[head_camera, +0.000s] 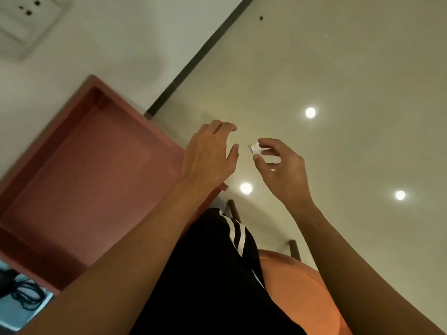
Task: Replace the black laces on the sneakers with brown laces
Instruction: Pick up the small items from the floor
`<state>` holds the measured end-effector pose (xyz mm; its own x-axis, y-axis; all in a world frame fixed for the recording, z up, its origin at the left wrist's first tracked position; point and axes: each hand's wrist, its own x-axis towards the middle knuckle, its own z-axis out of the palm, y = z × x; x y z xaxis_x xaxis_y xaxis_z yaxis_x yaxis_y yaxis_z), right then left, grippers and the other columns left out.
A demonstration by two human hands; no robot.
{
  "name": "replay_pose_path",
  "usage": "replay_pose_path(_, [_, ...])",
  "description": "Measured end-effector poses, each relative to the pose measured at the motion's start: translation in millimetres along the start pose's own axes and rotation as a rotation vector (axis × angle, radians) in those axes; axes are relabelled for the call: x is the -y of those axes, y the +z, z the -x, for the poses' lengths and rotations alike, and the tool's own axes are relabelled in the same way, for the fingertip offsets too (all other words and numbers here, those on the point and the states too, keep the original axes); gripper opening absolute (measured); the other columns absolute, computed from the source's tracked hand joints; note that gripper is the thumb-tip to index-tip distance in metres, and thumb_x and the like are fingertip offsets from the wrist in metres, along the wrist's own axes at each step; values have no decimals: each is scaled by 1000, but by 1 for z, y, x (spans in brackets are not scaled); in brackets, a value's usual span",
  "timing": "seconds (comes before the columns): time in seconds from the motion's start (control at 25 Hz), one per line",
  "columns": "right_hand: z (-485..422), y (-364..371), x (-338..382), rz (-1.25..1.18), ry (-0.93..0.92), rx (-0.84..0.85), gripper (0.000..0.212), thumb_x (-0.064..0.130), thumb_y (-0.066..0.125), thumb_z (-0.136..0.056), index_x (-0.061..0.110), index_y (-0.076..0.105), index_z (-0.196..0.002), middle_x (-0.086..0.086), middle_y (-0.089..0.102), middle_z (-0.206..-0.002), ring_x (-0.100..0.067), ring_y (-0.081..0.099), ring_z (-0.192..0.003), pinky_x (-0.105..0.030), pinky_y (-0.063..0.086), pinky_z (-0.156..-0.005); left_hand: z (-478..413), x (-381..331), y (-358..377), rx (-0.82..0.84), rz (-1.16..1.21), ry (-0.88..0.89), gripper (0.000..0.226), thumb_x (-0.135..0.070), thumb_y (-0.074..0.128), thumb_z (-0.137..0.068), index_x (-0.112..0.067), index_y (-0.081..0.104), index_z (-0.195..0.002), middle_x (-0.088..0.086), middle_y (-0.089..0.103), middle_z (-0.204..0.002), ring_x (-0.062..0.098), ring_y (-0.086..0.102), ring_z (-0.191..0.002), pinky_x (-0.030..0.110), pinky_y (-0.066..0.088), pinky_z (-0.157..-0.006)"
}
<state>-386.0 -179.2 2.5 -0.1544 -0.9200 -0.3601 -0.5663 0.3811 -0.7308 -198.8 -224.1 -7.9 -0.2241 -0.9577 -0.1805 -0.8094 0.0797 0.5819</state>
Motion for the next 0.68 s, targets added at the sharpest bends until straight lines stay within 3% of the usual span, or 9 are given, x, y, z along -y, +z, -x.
replay_pose_path(0.24, [9, -18, -68, -11, 253, -170, 33, 24, 72, -97, 22, 70, -130, 8, 71, -123, -3, 67, -104, 0, 47, -70, -40, 5, 59, 252, 21, 44, 35, -29, 69, -96, -19, 66, -129, -3, 66, -124, 19, 64, -107, 38, 54, -88])
replay_pose_path(0.44, [13, -10, -130, -50, 394, -278, 34, 28, 74, -96, 20, 70, -129, 7, 73, -120, -8, 72, -103, -10, 55, -77, -70, 3, 124, 407, 8, 12, 30, -24, 71, -92, -20, 70, -121, -1, 70, -118, 22, 67, -104, 34, 54, -84])
replay_pose_path(0.56, [3, 8, -184, -53, 485, -332, 34, 29, 75, -95, 18, 72, -126, 7, 74, -117, -7, 72, -103, 0, 46, -69, -97, 7, 183, 495, -33, -30, 26, -21, 70, -93, -19, 71, -119, -1, 70, -123, 24, 66, -111, 27, 45, -79])
replay_pose_path(0.68, [-13, 31, -243, -64, 580, -359, 33, 29, 76, -94, 15, 73, -124, 5, 75, -114, -10, 73, -98, -11, 51, -76, -119, 15, 246, 550, -95, -42, 22, -18, 68, -95, -18, 71, -116, -1, 70, -125, 25, 63, -117, 25, 40, -78])
